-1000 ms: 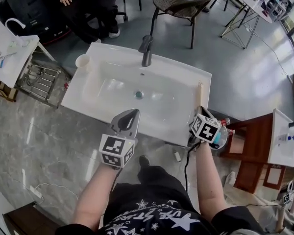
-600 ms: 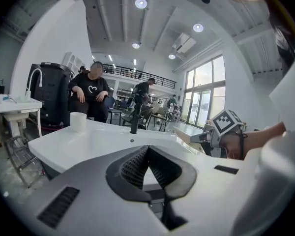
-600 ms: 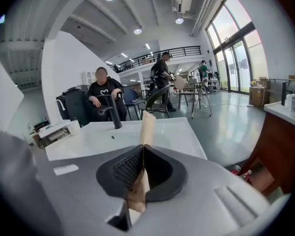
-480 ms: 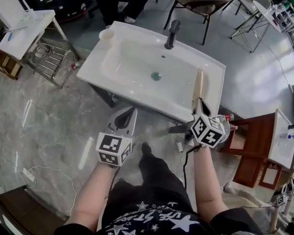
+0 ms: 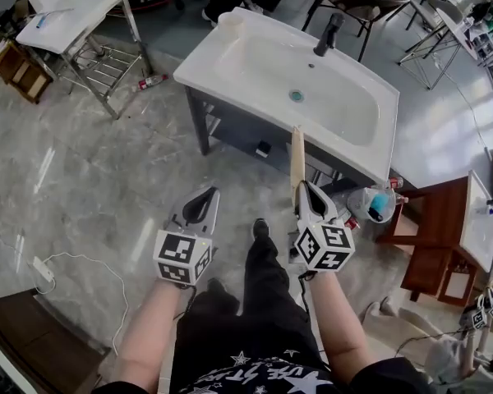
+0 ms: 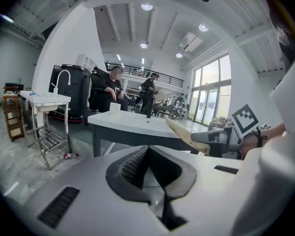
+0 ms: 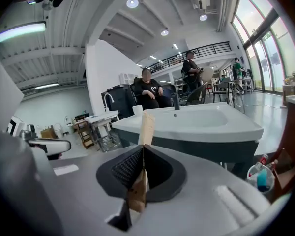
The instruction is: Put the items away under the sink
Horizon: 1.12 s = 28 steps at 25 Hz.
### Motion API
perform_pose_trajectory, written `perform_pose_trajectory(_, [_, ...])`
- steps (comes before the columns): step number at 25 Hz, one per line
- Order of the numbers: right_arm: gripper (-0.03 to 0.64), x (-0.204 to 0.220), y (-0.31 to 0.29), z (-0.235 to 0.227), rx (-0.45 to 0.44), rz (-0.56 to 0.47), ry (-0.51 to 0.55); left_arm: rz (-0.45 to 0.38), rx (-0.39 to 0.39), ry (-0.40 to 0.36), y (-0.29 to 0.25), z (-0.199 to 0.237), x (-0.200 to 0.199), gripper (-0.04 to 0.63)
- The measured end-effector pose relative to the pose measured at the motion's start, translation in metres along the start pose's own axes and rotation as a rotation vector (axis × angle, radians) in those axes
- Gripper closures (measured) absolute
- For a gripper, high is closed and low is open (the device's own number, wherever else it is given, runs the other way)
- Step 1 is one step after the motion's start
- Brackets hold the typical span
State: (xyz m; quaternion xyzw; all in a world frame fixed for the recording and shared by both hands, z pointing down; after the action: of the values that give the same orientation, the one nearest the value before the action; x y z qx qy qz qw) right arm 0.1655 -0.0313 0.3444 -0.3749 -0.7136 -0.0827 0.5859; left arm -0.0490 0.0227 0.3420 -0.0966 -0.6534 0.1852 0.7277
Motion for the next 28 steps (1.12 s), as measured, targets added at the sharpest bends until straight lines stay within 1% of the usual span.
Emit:
perform_pose_trajectory(3, [0.611, 0.040, 0.005, 0.029, -0.019, 0.017, 0.021, 0.006, -0.017, -0.009, 0.026, 0.018, 0.026, 0.586])
perform_pose_trajectory(6, [0.611, 0.081, 0.007, 0.042, -0.019, 0.059, 0.019, 0.015, -0.043, -0.005, 0.044, 0.031, 0.054, 0.586])
perform_pose_trajectory(9, [0.611, 0.125, 0.004, 0.041, -0.010, 0.113, -0.003, 0.034, -0.068, 0.036, 0.054, 0.039, 0.085, 0.586])
perform_pose_trajectory(11, [0.611, 0.157, 0.002, 0.032, 0.003, 0.158, -0.023, 0.051, -0.078, 0.069, 0.056, 0.042, 0.110, 0.586])
perform_pose_trajectory(14, [0.611, 0.203, -0.012, 0.010, 0.017, 0.197, -0.050, 0.065, -0.087, 0.079, 0.044, 0.047, 0.148, 0.586])
perform_pose_trajectory(17, [0.611, 0.243, -0.027, -0.021, 0.034, 0.229, -0.037, 0.072, -0.092, 0.065, 0.017, 0.050, 0.190, 0.586])
perform_pose_trajectory(19, [0.611, 0.263, -0.039, -0.045, 0.055, 0.231, -0.040, 0.074, -0.096, 0.061, -0.004, 0.053, 0.214, 0.586])
perform_pose_trajectory(22, [0.611, 0.288, -0.061, -0.081, 0.091, 0.216, -0.054, 0.063, -0.117, 0.065, -0.032, 0.065, 0.240, 0.586])
perform_pose_trajectory(24, [0.611, 0.303, -0.080, -0.108, 0.113, 0.221, -0.043, 0.050, -0.138, 0.054, -0.053, 0.073, 0.251, 0.586])
perform_pose_trajectory(26, [0.611, 0.320, -0.099, -0.139, 0.140, 0.250, -0.020, 0.049, -0.158, 0.042, -0.076, 0.080, 0.264, 0.586])
perform_pose_trajectory(28, [0.611, 0.339, -0.116, -0.171, 0.174, 0.288, -0.007, 0.055, -0.172, 0.048, -0.097, 0.085, 0.279, 0.586])
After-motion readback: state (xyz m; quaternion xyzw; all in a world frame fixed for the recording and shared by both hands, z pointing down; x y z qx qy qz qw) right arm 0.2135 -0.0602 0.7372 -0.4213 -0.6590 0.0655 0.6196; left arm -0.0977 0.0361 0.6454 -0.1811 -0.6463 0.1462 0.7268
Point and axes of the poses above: the fingertips, and each gripper's own axes: y backward along the fingers, z to its left, x out of its underside, the point moved 3 cm from there along y, backward along the fingers, and after that the axes turned 14 degrees about -x, right-handed, at the moved point
